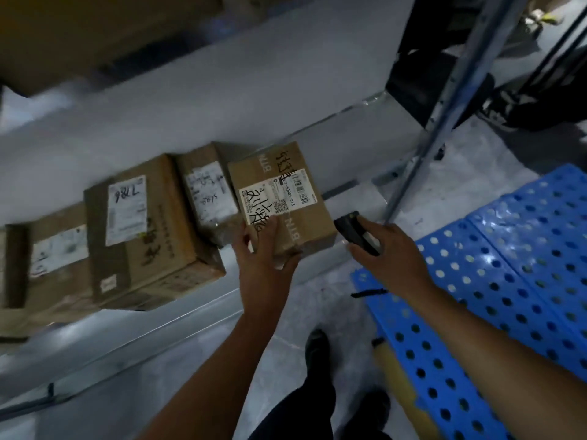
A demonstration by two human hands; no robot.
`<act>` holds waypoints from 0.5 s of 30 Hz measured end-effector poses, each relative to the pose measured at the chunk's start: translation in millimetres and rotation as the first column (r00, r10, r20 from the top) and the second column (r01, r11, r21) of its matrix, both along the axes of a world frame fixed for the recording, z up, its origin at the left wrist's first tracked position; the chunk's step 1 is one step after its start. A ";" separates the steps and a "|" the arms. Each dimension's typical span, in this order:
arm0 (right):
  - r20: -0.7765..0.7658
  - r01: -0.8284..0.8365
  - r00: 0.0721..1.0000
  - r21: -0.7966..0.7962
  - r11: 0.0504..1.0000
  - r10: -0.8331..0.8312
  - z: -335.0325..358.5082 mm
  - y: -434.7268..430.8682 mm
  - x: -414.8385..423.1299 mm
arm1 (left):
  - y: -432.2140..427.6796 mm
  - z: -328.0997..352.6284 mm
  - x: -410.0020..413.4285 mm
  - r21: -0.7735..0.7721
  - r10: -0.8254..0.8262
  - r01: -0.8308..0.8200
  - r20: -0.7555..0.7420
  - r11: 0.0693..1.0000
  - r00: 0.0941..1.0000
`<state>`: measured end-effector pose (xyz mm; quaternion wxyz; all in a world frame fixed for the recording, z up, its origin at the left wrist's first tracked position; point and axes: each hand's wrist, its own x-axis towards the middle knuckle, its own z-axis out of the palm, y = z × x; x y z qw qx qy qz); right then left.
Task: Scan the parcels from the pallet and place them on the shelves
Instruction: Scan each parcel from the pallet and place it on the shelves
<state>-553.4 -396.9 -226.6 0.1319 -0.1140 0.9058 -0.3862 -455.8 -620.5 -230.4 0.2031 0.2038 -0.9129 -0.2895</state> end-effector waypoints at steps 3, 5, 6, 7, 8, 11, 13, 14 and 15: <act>0.030 0.011 0.999 -0.055 0.998 -0.009 -0.2 -23.4 -22.5 | 0.3 -9.2 -18.6 -0.290 0.106 -0.105 -0.012 0.951 0.994; 0.042 0.040 0.998 -0.090 0.995 -0.036 1.2 -37.1 -34.3 | 7.6 -14.2 -32.9 -0.438 0.076 -0.080 -0.028 0.895 0.997; 0.034 0.047 0.998 -0.084 0.995 -0.044 2.2 -42.6 -39.9 | 11.6 -16.2 -38.9 -0.477 0.038 -0.043 -0.019 0.878 0.999; 0.014 0.045 0.999 -0.058 0.997 -0.044 2.9 -47.1 -45.4 | 15.1 -17.7 -43.7 -0.486 -0.003 0.006 0.007 0.874 1.000; -0.007 0.032 0.999 -0.020 0.999 -0.033 3.8 -50.4 -50.4 | 16.9 -19.1 -47.8 -0.474 -0.036 0.051 0.040 0.879 0.999; -0.011 -0.028 1.000 0.052 0.998 0.028 9.4 -56.3 -65.1 | 10.7 -20.4 -60.0 -0.424 -0.060 0.111 0.133 0.899 0.989; 0.009 -0.044 0.999 0.052 0.998 0.043 13.8 -56.5 -72.4 | 1.1 -17.0 -72.1 -0.431 -0.050 0.125 0.180 0.894 0.982; 0.016 -0.041 0.999 0.040 0.998 0.040 15.6 -55.2 -73.1 | -3.7 -15.1 -77.7 -0.436 -0.049 0.133 0.200 0.890 0.979; 0.023 -0.035 0.999 0.025 0.999 0.034 17.6 -52.1 -71.2 | -7.3 -13.2 -81.0 -0.435 -0.052 0.144 0.218 0.889 0.975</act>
